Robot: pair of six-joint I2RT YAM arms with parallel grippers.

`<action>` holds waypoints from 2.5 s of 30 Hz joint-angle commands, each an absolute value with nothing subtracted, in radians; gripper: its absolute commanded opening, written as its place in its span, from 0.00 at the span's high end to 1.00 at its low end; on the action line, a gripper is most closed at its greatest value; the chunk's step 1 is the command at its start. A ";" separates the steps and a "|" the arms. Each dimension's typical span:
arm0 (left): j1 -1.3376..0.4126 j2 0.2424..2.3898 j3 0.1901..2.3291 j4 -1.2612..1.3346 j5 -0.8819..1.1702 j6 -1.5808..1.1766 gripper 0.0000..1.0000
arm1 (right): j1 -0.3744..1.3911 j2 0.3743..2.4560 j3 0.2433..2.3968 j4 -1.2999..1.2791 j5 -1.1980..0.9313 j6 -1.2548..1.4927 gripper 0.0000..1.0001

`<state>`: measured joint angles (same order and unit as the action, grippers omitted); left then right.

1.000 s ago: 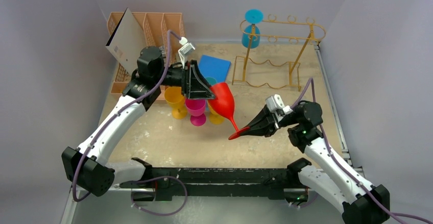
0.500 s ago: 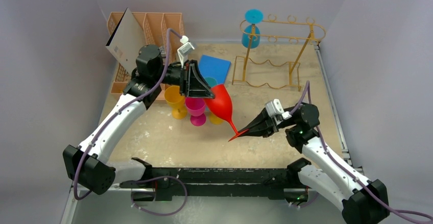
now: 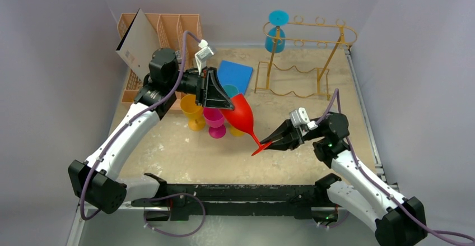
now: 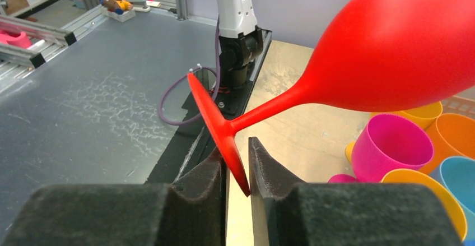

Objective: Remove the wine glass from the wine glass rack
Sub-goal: Place the wine glass at the center of the board.

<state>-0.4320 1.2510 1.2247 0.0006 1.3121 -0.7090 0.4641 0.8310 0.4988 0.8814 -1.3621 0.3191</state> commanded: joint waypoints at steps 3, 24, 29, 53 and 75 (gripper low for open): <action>-0.436 1.229 1.283 -0.115 1.311 -0.621 1.00 | 0.459 0.836 0.507 0.865 -1.283 0.297 0.76; -0.435 1.195 1.283 -0.179 1.266 -0.557 1.00 | 0.459 0.750 0.510 0.658 -1.156 0.189 0.45; -0.436 1.178 1.273 -0.196 1.259 -0.542 1.00 | 0.459 0.675 0.539 0.455 -1.097 0.052 0.39; -0.455 0.996 1.180 -0.736 0.863 -0.339 1.00 | 0.459 0.640 0.702 0.321 -0.323 0.299 0.30; -0.477 0.938 1.140 -1.063 0.048 -0.361 1.00 | 0.459 0.773 0.991 -0.446 0.174 0.578 0.25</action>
<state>-0.4736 0.9314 1.1515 -1.0756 0.2264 -0.3210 0.4580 0.7757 0.9222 -0.4057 0.1654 0.5392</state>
